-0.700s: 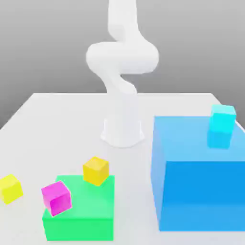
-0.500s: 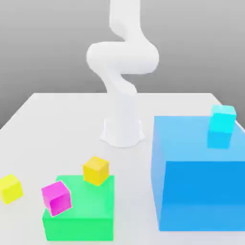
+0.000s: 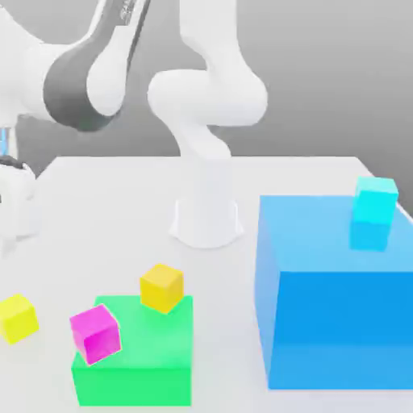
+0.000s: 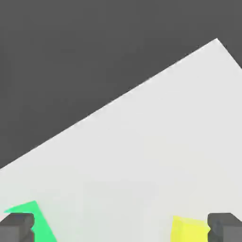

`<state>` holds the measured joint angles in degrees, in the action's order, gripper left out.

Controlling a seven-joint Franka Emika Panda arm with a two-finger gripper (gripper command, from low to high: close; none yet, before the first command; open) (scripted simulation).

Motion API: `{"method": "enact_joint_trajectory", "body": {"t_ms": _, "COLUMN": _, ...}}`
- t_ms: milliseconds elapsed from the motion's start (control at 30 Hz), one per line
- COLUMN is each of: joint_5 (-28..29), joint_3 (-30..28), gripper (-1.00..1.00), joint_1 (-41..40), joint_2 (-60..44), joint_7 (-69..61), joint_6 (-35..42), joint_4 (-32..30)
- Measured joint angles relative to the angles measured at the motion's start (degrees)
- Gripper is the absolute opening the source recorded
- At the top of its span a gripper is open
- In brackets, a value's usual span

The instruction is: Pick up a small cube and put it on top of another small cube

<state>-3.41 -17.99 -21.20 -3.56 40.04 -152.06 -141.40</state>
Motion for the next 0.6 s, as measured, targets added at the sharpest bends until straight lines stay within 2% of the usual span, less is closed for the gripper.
{"method": "enact_joint_trajectory", "body": {"t_ms": 133, "joint_5": -5.6, "joint_3": 0.6, "gripper": 0.00, "joint_1": -4.8, "joint_2": -8.7, "joint_7": -4.5, "joint_6": -3.4, "joint_4": -1.3}}
{"method": "enact_joint_trajectory", "body": {"t_ms": 300, "joint_5": -12.2, "joint_3": 6.0, "gripper": 0.00, "joint_1": -9.9, "joint_2": -19.2, "joint_7": -9.6, "joint_6": -10.8, "joint_4": 0.3}}
{"method": "enact_joint_trajectory", "body": {"t_ms": 333, "joint_5": -12.9, "joint_3": 6.7, "gripper": -1.00, "joint_1": -10.5, "joint_2": -20.3, "joint_7": -10.1, "joint_6": -11.7, "joint_4": 0.5}}
{"method": "enact_joint_trajectory", "body": {"t_ms": 600, "joint_5": -11.9, "joint_3": 5.9, "gripper": -1.00, "joint_1": -9.9, "joint_2": -18.7, "joint_7": -9.3, "joint_6": -10.4, "joint_4": 0.2}}
